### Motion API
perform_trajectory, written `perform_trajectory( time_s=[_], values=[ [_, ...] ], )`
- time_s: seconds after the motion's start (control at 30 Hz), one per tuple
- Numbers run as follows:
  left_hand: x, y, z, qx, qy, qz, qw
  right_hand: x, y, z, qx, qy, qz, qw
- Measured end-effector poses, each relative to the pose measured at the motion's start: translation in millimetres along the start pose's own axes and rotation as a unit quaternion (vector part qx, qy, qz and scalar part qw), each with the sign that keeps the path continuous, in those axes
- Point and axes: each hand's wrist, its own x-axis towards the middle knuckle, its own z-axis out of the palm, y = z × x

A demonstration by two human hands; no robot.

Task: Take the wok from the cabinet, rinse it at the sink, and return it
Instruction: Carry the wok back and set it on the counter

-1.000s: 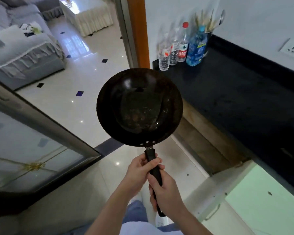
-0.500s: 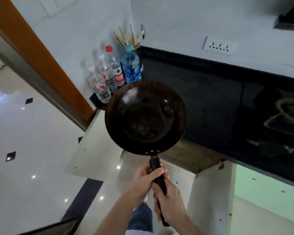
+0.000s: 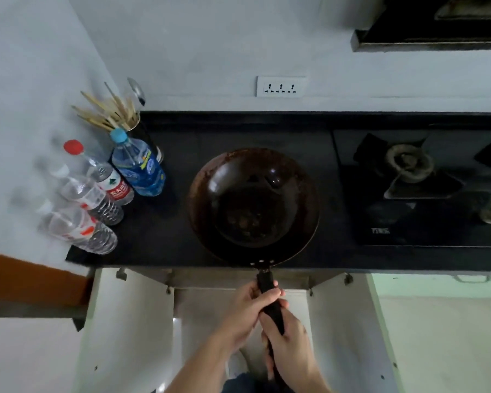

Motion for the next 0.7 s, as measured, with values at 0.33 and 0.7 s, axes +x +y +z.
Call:
perform_trajectory(
  time_s=[0.33,0.7],
  values=[
    [54,36,26,0.014,-0.037,-0.023,0.999,49,-17,-21,0.085,0.031,0.015,0.996],
    [78,63,32,0.01,-0.043,-0.051,0.998,73,-46,-36,0.123,0.008,0.015,0.992]
  ],
)
